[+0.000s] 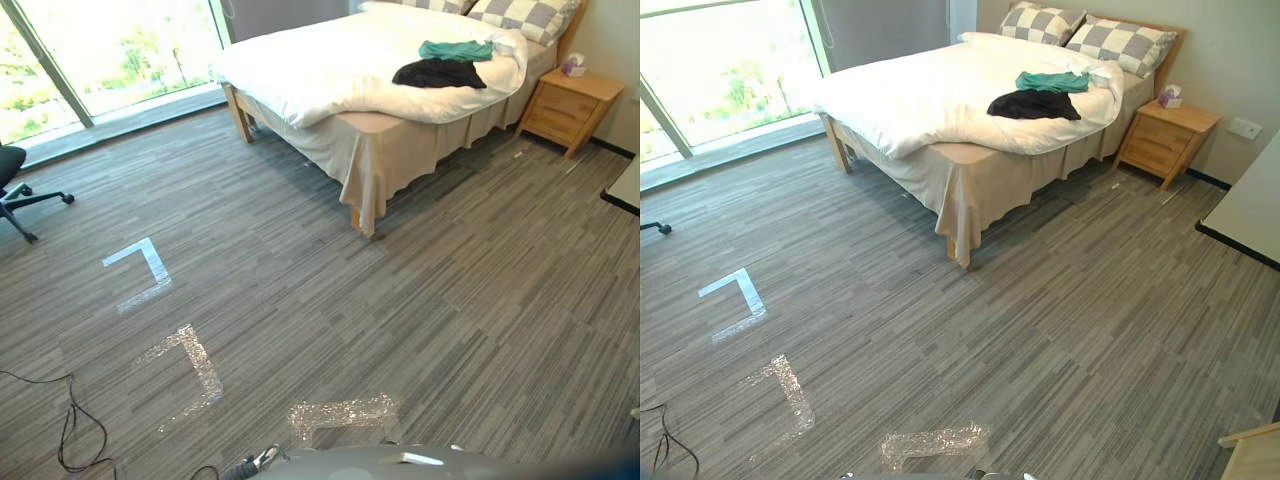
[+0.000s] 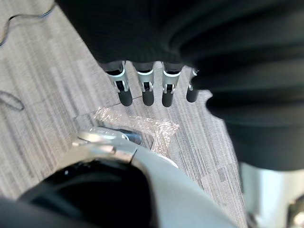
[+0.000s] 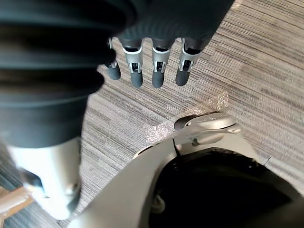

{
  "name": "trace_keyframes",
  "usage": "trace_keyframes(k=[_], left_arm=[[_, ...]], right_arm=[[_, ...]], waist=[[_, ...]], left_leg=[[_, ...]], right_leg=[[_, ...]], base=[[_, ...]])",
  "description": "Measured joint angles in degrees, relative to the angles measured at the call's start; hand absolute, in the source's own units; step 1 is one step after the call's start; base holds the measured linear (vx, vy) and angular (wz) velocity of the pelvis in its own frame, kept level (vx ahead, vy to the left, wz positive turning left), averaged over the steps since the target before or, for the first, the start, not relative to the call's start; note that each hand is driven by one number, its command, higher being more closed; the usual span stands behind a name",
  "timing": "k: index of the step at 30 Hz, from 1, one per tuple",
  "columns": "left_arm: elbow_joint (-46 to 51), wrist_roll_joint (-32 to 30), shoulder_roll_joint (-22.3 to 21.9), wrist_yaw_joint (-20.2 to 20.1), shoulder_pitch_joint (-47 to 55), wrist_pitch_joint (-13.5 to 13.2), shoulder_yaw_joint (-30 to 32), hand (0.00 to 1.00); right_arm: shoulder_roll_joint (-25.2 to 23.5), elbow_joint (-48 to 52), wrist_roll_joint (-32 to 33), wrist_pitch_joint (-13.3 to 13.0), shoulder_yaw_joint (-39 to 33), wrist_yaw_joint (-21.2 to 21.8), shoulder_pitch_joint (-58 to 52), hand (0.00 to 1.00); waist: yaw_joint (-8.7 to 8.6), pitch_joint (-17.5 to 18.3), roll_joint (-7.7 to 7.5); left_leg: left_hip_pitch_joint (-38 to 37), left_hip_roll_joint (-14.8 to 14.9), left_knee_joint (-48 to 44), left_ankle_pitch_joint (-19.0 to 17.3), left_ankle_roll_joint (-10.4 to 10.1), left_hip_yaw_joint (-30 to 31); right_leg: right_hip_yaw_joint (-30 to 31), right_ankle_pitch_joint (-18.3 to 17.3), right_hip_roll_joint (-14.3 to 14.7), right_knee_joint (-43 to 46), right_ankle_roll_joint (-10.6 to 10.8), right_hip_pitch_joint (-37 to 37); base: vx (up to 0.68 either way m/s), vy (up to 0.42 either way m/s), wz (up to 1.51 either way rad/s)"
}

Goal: Tidy the bed and pick cloth on bed and put in laundry

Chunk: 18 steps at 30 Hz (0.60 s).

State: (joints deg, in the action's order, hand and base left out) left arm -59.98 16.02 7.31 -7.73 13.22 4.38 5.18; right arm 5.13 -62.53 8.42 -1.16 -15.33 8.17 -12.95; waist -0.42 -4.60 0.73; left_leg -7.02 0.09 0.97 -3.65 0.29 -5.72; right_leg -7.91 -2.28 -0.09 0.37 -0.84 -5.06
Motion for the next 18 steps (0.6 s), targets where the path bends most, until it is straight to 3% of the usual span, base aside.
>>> trace_keyframes(k=[6,10,15,17,18], left_arm=[[0.10,-2.21,0.06,-1.05,-0.19,-0.08,0.41,0.00],[0.24,-6.12,0.01,-1.13,-0.91,-0.09,0.52,0.00],[0.24,-6.41,0.15,-3.37,-1.01,-0.11,0.51,0.00],[0.25,-5.67,0.20,-4.51,-0.95,-0.08,0.48,0.00],[0.58,-5.30,0.20,-5.71,-1.06,-0.11,0.35,0.00]], right_arm=[[0.10,-0.34,-4.46,2.11,-0.44,0.09,1.46,0.00],[0.14,-0.24,-5.27,2.66,-0.54,0.10,1.98,0.00],[0.06,-0.13,-4.73,1.18,-0.51,0.03,1.94,0.00],[-0.01,-0.06,-3.94,0.24,-0.52,0.04,1.80,0.00],[-0.14,0.88,-2.39,-0.23,-0.51,-0.01,1.80,0.00]], waist=[[-0.01,-0.40,-0.01],[0.09,-1.48,0.09],[0.10,-1.82,0.01],[0.08,-2.28,-0.44],[0.04,-2.85,0.04]], left_leg=[[-2.18,-0.32,1.91,0.25,0.23,0.01],[-3.87,-0.32,1.99,-0.38,-0.77,-0.17],[-3.82,-0.34,1.99,-0.70,-1.09,-0.41],[-3.79,-0.33,1.63,-1.32,-0.59,-0.65],[-3.54,-0.39,0.23,-2.54,0.02,-0.91]], right_leg=[[-0.97,0.52,0.05,-3.35,0.75,-2.64],[-1.00,0.64,0.06,-4.02,1.53,-4.50],[-0.98,0.45,-0.01,-4.27,1.74,-4.41],[-1.06,-1.41,-0.20,-2.26,1.46,-3.54],[-1.38,-4.67,-0.88,3.13,1.80,-1.37]], base=[[0.12,0.015,0.02],[0.05,-0.002,-0.01],[-0.02,-0.017,-0.04],[-0.04,-0.021,-0.02],[-0.05,-0.006,0.08]])
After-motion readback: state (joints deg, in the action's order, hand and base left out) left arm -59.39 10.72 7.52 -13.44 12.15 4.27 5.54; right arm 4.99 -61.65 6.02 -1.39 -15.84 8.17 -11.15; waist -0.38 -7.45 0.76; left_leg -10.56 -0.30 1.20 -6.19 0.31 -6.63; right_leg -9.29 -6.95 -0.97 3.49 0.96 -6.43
